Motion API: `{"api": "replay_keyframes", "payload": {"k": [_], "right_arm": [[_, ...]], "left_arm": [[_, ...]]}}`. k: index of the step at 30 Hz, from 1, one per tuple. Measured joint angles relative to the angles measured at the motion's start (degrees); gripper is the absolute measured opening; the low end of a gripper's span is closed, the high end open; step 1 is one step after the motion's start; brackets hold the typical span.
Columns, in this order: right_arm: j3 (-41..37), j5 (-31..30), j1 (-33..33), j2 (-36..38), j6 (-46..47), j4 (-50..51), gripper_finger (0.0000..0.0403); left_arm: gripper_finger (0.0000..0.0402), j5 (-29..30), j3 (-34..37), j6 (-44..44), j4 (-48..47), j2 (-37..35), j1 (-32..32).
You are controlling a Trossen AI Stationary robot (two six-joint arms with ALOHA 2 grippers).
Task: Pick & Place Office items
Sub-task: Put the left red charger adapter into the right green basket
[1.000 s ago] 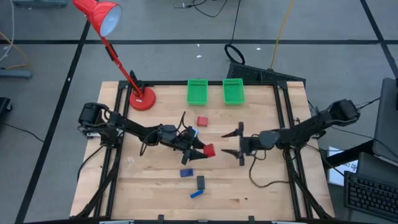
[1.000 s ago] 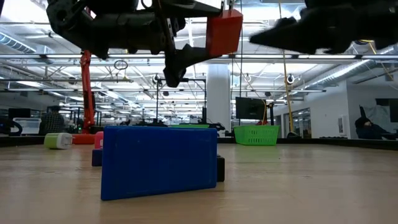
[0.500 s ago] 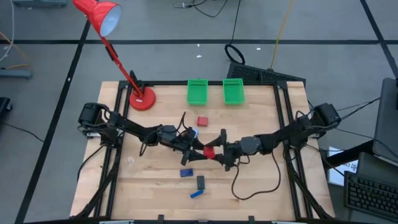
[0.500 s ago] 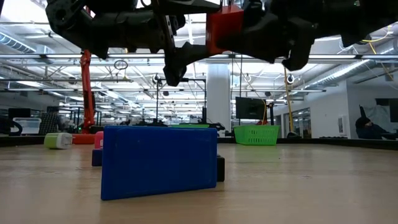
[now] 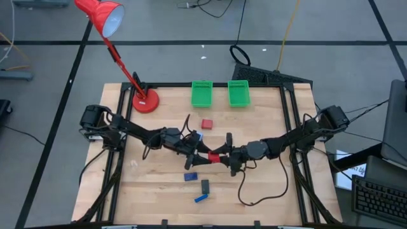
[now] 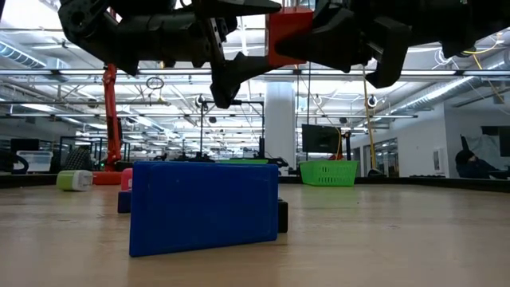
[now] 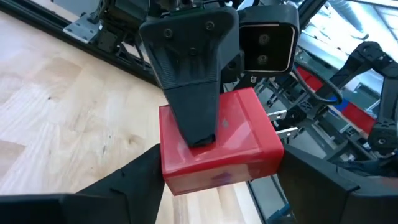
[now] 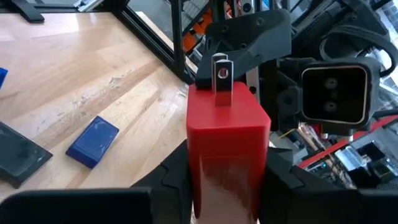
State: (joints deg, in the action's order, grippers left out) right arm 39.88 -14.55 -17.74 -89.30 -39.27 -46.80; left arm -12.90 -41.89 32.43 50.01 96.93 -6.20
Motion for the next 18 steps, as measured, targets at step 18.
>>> {"api": "replay_keyframes", "payload": {"k": [18], "right_arm": [[-1.51, -3.15, 0.85, 16.23, 22.77, 19.70, 0.0104]], "left_arm": [[0.0359, -20.33, 0.29, -4.84, -10.28, -9.97, 14.49]]}}
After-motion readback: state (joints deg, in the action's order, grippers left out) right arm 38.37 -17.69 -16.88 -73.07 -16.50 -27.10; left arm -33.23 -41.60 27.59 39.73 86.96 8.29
